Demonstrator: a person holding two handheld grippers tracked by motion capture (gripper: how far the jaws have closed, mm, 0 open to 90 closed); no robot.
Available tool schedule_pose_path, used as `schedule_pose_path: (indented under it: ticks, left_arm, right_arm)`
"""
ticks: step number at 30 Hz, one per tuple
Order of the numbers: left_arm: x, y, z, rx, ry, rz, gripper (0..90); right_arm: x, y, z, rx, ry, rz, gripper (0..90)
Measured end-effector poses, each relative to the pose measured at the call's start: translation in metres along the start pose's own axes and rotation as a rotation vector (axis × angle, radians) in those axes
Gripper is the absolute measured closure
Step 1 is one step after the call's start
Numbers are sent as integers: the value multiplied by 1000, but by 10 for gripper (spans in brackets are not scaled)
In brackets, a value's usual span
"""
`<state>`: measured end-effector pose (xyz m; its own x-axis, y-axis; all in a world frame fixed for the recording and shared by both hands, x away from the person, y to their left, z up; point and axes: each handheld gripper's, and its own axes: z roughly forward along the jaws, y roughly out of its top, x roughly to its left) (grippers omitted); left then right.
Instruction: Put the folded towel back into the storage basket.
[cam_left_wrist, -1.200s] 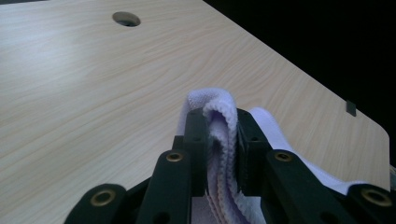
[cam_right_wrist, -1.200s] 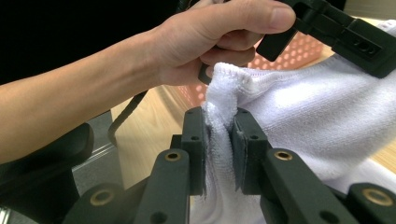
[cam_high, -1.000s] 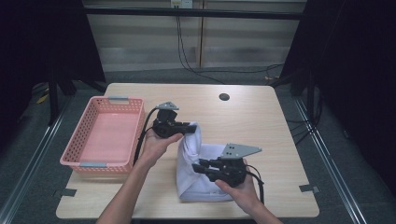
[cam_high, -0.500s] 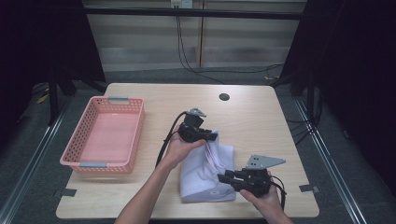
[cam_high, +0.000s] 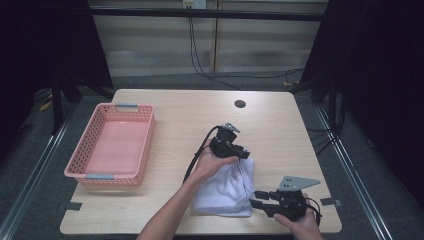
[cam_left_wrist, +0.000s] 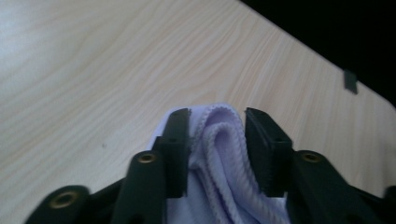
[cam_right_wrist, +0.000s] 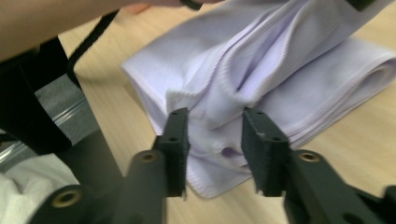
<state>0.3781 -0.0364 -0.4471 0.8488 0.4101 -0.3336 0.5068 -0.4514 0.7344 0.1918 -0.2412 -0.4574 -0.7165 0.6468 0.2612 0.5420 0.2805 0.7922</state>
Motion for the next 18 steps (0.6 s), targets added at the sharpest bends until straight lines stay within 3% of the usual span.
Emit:
schedule_pose_path:
  ticks: [3, 6, 7, 8, 9, 13, 18]
  left_arm:
    - [0, 1, -18, -38, 12, 2, 473]
    - [3, -9, -39, -38, 44, 8, 459]
    - [4, -14, -46, -41, 48, 3, 463]
    - [5, -21, -54, -28, 56, 12, 527]
    - [4, -28, -60, -27, 60, 20, 527]
    - [-3, -59, -81, 30, 33, 43, 612]
    - [-18, -101, -92, 124, -8, 75, 593]
  right_arm:
    - [-13, 14, -5, -47, -38, 21, 474]
    - [-23, 23, -3, -60, -69, 34, 422]
    - [-28, 28, 0, -68, -92, 27, 404]
    - [-39, 42, 8, -58, -125, 31, 362]
    - [-39, 42, 8, -58, -125, 31, 362]
    - [-56, 74, 36, -41, -163, 22, 339]
    - [-73, 97, 78, 2, -174, 43, 322]
